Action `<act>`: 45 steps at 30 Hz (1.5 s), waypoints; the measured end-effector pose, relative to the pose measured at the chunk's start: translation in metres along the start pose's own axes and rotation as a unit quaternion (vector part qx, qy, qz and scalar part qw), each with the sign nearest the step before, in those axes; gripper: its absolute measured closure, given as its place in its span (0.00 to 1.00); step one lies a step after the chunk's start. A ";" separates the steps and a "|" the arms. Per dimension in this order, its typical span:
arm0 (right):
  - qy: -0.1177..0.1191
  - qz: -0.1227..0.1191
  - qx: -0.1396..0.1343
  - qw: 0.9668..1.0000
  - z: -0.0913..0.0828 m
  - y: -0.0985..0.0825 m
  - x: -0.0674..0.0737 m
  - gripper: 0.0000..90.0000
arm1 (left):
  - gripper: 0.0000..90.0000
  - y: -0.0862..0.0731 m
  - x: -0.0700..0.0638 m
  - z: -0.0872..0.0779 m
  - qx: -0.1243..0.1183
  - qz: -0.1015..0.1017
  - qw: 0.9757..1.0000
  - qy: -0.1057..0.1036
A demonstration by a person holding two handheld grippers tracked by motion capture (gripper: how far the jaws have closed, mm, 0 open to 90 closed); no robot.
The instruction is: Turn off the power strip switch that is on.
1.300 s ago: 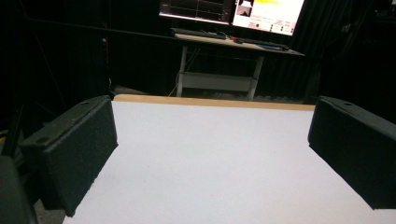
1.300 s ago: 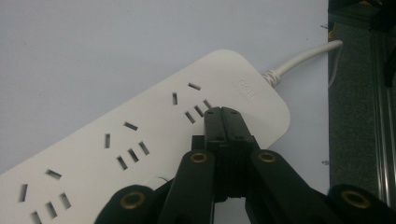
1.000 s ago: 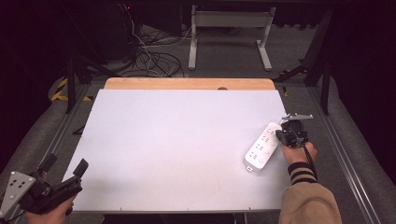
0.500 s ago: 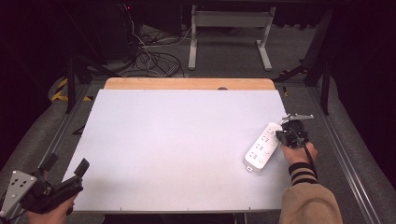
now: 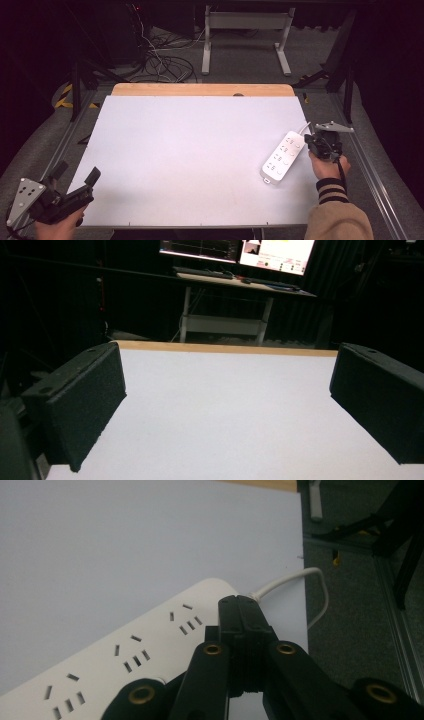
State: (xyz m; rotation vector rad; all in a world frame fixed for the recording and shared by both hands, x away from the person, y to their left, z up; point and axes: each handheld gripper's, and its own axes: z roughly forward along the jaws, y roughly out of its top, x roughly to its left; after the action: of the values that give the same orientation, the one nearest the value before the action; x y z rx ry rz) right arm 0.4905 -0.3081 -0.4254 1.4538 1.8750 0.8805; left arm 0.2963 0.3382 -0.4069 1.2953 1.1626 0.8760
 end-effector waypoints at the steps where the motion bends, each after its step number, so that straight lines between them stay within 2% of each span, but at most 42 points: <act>1: -0.002 0.004 -0.011 1.000 -0.005 -0.001 -0.001 1.00 | 0.02 0.000 -0.001 0.002 0.001 0.002 1.000 -0.003; 2: -0.002 0.004 -0.011 1.000 -0.005 -0.001 -0.001 1.00 | 0.02 0.000 -0.003 0.005 0.003 0.001 1.000 -0.008; 4: 0.001 0.012 -0.037 0.999 -0.015 -0.002 -0.003 1.00 | 0.02 0.000 -0.005 0.010 0.004 0.004 1.000 -0.015; 5: 0.003 0.015 -0.063 0.998 -0.025 -0.003 -0.003 1.00 | 0.02 0.000 -0.007 0.012 0.004 0.003 1.000 -0.019; 6: 0.003 0.015 -0.063 0.998 -0.025 -0.003 -0.003 1.00 | 0.02 0.000 -0.008 0.014 0.005 0.005 1.000 -0.021; 7: 0.004 0.014 -0.073 0.997 -0.029 -0.003 -0.002 1.00 | 0.02 0.001 -0.010 0.017 0.006 0.007 1.000 -0.025; 8: 0.004 0.017 -0.099 0.995 -0.040 -0.004 -0.001 1.00 | 0.02 0.001 -0.011 0.019 0.006 0.007 1.000 -0.028; 9: 0.004 0.017 -0.099 0.995 -0.040 -0.004 -0.001 1.00 | 0.02 0.001 -0.012 0.021 0.006 0.008 0.999 -0.031; 10: 0.006 0.024 -0.130 0.991 -0.051 -0.004 0.000 1.00 | 0.02 0.002 -0.014 0.024 0.006 0.007 0.999 -0.035; 11: 0.006 0.024 -0.130 0.991 -0.051 -0.004 0.000 1.00 | 0.02 0.002 -0.015 0.026 0.005 0.006 0.999 -0.038; 12: 0.006 0.027 -0.148 0.989 -0.058 -0.005 0.001 1.00 | 0.02 0.002 -0.016 0.028 0.006 0.006 0.999 -0.040; 13: 0.008 0.026 -0.177 0.984 -0.071 -0.005 0.003 1.00 | 0.02 0.002 -0.017 0.031 0.006 0.006 0.999 -0.044; 14: 0.009 0.024 -0.194 0.981 -0.077 -0.006 0.004 1.00 | 0.02 0.003 -0.018 0.033 0.007 0.006 0.999 -0.047; 15: 0.009 0.024 -0.194 0.981 -0.077 -0.006 0.004 1.00 | 0.02 0.003 -0.020 0.036 0.006 0.006 0.999 -0.050; 18: 0.006 0.028 -0.240 0.970 -0.092 -0.015 0.005 1.00 | 0.02 0.003 -0.025 0.043 0.009 0.012 0.998 -0.059; 21: 0.000 0.031 -0.246 0.969 -0.094 -0.020 0.005 1.00 | 0.02 0.002 -0.029 0.049 0.012 0.013 0.998 -0.068; 24: 0.007 0.033 -0.271 0.962 -0.098 -0.026 0.005 1.00 | 0.02 0.002 -0.031 0.052 0.013 0.012 0.997 -0.072; 25: 0.007 0.033 -0.271 0.962 -0.098 -0.026 0.005 1.00 | 0.02 0.002 -0.032 0.053 0.013 0.013 0.997 -0.072; 26: 0.005 0.031 -0.276 0.961 -0.101 -0.028 0.006 1.00 | 0.02 0.003 -0.032 0.053 0.013 0.013 0.997 -0.073; 29: 0.006 0.027 -0.277 0.960 -0.102 -0.028 0.008 1.00 | 0.03 0.002 -0.032 0.054 0.013 0.012 0.997 -0.074; 31: 0.000 0.024 -0.286 0.958 -0.102 -0.029 0.009 1.00 | 0.03 0.002 -0.032 0.054 0.014 0.013 0.997 -0.073; 32: 0.000 0.024 -0.286 0.958 -0.102 -0.029 0.009 1.00 | 0.03 0.002 -0.032 0.053 0.013 0.013 0.997 -0.073; 33: 0.001 0.026 -0.289 0.957 -0.102 -0.029 0.009 0.89 | 0.03 0.002 -0.032 0.052 0.012 0.013 0.997 -0.072; 34: 0.007 0.035 -0.298 0.954 -0.099 -0.028 0.009 0.55 | 0.02 0.002 -0.031 0.052 0.011 0.013 0.997 -0.070; 35: 0.007 0.035 -0.298 0.954 -0.099 -0.028 0.009 0.55 | 0.02 0.002 -0.031 0.051 0.010 0.013 0.997 -0.069; 36: 0.001 0.045 -0.306 0.951 -0.094 -0.027 0.009 0.29 | 0.02 0.002 -0.030 0.051 0.010 0.011 0.997 -0.070; 37: -0.006 0.050 -0.310 0.949 -0.092 -0.027 0.010 0.20 | 0.02 0.002 -0.029 0.050 0.009 0.009 0.998 -0.068; 38: -0.006 0.050 -0.310 0.949 -0.092 -0.027 0.010 0.20 | 0.02 0.002 -0.029 0.049 0.009 0.010 0.998 -0.066; 39: -0.009 0.054 -0.312 0.948 -0.091 -0.026 0.011 0.16 | 0.02 0.002 -0.028 0.049 0.009 0.009 0.998 -0.065; 40: -0.009 0.056 -0.310 0.949 -0.090 -0.025 0.011 0.16 | 0.02 0.002 -0.028 0.048 0.009 0.009 0.998 -0.065; 43: -0.003 0.047 -0.298 0.954 -0.088 -0.023 0.015 0.12 | 0.02 0.002 -0.028 0.047 0.009 0.009 0.998 -0.063; 44: -0.013 0.038 -0.306 0.951 -0.088 -0.022 0.017 0.08 | 0.02 0.002 -0.027 0.046 0.008 0.009 0.998 -0.063; 45: -0.013 0.038 -0.306 0.951 -0.088 -0.022 0.017 0.08 | 0.02 0.002 -0.027 0.046 0.008 0.010 0.998 -0.062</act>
State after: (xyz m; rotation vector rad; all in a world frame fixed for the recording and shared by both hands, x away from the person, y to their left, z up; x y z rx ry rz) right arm 0.4050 -0.3078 -0.3918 1.1395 1.3497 1.3254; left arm 0.3343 0.3008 -0.4048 1.3580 1.0626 0.7898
